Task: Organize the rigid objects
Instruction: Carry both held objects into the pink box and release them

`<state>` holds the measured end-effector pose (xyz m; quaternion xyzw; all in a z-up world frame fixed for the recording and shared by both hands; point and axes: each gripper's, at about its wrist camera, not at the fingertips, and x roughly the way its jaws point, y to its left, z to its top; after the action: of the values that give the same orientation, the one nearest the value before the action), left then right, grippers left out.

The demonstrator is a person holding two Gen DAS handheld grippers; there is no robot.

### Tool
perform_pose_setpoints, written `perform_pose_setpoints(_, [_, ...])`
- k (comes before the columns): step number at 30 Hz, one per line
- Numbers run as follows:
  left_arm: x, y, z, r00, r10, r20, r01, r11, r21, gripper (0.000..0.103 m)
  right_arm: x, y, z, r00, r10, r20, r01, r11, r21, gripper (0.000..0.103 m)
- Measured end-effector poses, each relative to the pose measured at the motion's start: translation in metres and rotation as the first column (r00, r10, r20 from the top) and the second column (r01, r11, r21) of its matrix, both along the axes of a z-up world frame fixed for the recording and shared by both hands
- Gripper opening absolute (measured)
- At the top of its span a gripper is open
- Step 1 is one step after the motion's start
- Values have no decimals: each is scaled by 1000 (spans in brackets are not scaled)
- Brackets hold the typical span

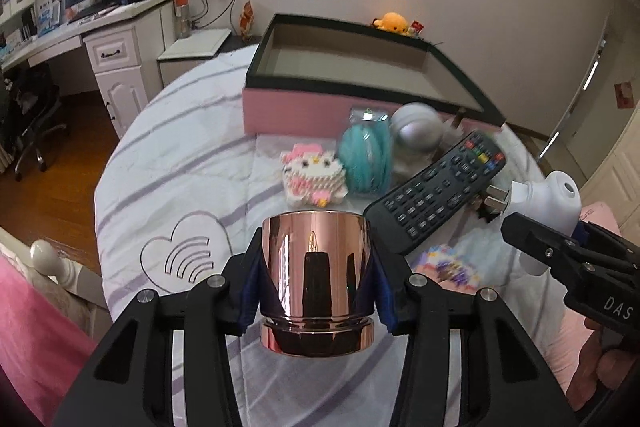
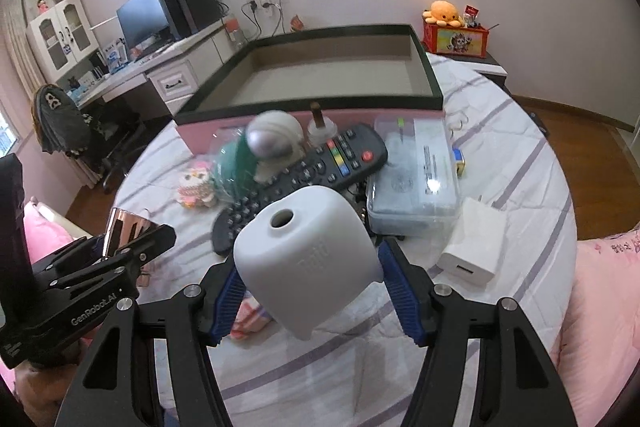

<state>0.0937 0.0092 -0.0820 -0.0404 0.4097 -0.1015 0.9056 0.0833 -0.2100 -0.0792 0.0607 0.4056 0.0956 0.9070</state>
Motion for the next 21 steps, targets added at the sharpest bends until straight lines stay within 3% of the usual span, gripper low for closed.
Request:
perform_pose_setpoints(6, [14, -6, 32, 999, -17, 46, 18, 1000, -20, 47, 11, 3, 32, 998, 31, 52, -32, 999, 11, 65])
perform_pose_setpoints(12, [56, -16, 69, 993, -38, 113, 40, 999, -16, 47, 56, 5, 66, 992, 49, 116, -47, 999, -16, 65])
perform_pose_setpoints(16, [103, -25, 83, 992, -29, 119, 29, 1000, -3, 47, 111, 2, 76, 993, 41, 114, -38, 999, -28, 65])
perform_pose_setpoints(21, [158, -37, 90, 991, -3, 133, -1, 999, 32, 47, 184, -2, 62, 998, 29, 57, -27, 999, -38, 66])
